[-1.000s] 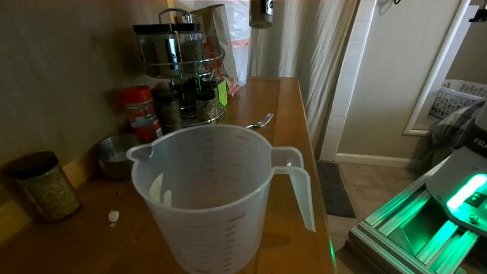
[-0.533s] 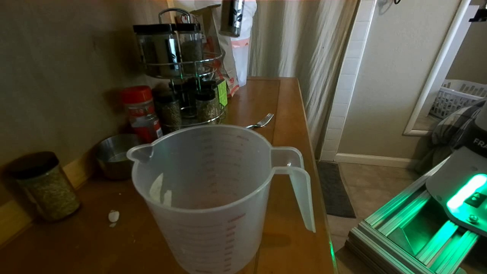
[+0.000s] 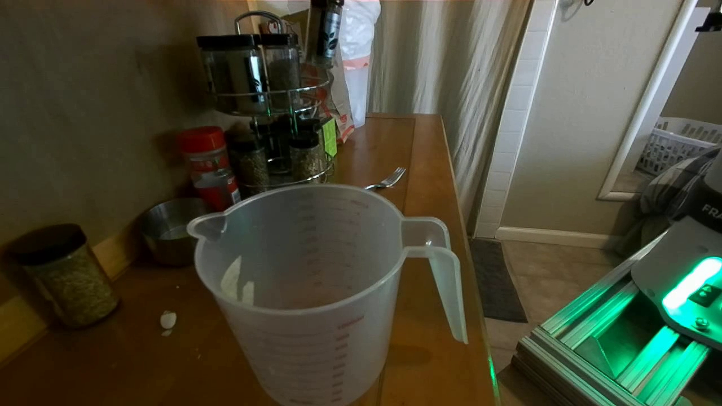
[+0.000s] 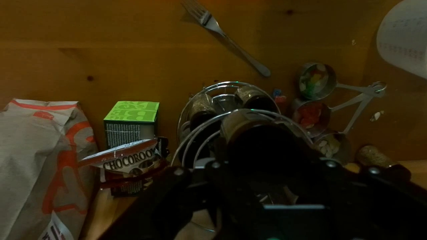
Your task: Pick up the jar from the right side of the counter and put it on the stand.
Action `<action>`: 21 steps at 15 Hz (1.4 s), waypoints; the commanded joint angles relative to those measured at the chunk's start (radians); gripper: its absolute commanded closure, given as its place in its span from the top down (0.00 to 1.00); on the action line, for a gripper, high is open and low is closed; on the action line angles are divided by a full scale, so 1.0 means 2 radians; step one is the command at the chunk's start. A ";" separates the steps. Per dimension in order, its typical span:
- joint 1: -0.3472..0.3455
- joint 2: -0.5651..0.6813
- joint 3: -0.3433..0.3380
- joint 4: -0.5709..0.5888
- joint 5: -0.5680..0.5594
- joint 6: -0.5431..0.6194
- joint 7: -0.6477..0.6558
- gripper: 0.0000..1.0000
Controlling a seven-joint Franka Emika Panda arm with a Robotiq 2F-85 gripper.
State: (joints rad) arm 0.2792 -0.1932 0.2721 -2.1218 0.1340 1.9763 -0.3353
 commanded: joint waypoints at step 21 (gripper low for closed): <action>0.020 0.042 0.012 -0.003 -0.028 0.046 -0.034 0.76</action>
State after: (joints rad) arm 0.3141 -0.1151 0.2995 -2.1241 0.0867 2.0491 -0.3820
